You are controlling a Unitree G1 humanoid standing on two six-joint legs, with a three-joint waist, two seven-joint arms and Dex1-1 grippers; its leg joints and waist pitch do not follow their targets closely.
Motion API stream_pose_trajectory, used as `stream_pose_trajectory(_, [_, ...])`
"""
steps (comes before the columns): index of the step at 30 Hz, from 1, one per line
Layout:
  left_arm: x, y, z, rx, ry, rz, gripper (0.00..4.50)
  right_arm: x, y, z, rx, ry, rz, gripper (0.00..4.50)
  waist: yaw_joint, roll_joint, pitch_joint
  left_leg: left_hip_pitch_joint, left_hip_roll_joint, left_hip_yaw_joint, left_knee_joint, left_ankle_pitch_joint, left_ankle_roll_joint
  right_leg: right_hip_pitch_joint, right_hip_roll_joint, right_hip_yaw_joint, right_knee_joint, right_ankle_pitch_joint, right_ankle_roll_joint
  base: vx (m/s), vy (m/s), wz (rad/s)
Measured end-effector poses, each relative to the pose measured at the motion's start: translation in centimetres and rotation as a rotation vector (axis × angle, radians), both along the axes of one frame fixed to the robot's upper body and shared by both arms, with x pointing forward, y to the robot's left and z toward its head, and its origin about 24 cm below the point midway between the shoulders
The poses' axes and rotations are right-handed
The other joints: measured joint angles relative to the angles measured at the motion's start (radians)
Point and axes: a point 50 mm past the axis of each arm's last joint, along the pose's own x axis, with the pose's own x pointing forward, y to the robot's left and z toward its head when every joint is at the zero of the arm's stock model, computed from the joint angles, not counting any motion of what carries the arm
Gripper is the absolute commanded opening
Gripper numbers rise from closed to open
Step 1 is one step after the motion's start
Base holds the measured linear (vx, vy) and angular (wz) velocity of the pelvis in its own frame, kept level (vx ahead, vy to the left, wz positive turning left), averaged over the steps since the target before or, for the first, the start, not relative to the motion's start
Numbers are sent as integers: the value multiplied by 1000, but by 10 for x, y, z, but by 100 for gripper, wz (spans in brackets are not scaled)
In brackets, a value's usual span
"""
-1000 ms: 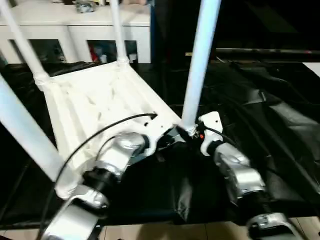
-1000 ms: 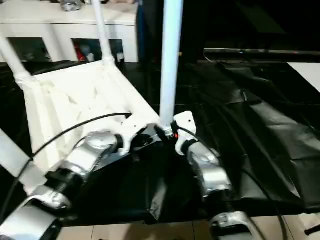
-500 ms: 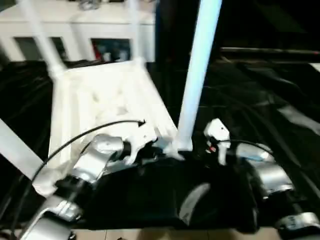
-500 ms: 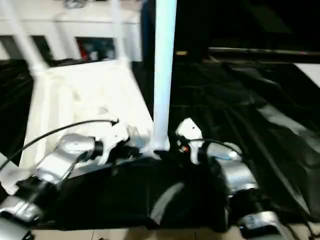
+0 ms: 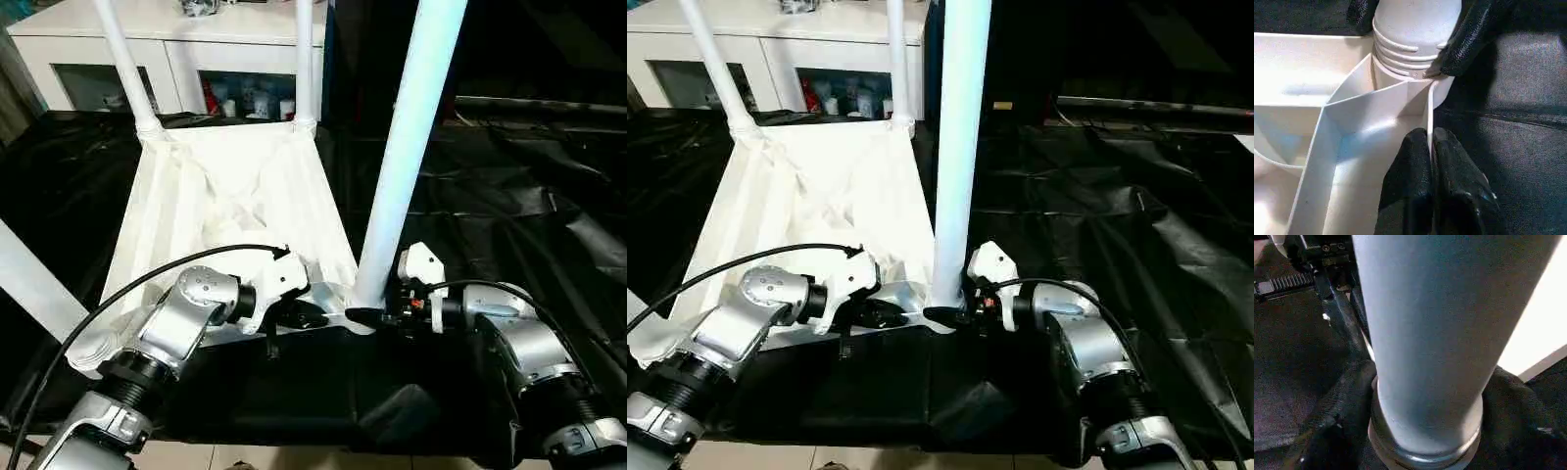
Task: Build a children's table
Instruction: Rotate leg to tighten
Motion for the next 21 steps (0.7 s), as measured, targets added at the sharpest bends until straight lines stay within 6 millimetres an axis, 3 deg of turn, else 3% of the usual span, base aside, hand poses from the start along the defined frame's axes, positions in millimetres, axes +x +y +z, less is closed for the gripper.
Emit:
stream_pose_trajectory(4, [4, -7, -1, 1, -26, 45, 0, 3, -1, -2, 0, -16, -78, 273, -1, 0, 0, 2, 0, 0, 0, 0, 0, 2, 0, 0, 0, 0, 0, 0, 0, 0])
stream_pose_trajectory(11, [26, -28, -5, 14, -86, 256, 0, 22, 14, -14, 60, -28, -515, 272, -29, -1, -1, 4, 0, 0, 0, 0, -1, 3, 0, 0, -2, -4, 7, 0, 0, 0])
stream_pose_trajectory(14, [31, -40, -7, 8, -93, 313, 0, 26, 22, -16, 72, -22, -638, 272, -31, -1, -1, 4, 0, -1, 1, 0, 0, 4, 0, -1, -4, -5, 8, 0, 0, 0])
stream_pose_trajectory(19, [33, -49, -8, 6, -97, 326, 0, 27, 26, -17, 74, -33, -707, 272, -34, 0, -1, 3, -1, -2, 1, 0, 0, 6, -1, -2, -14, -5, 8, 0, 0, 0])
stream_pose_trajectory(21, [32, -49, -8, 6, -97, 326, 0, 26, 25, -17, 75, -36, -709, 328, -35, 0, -1, 3, -1, -1, 0, 0, 0, 7, -1, -2, -17, -5, 8, 0, 0, 0])
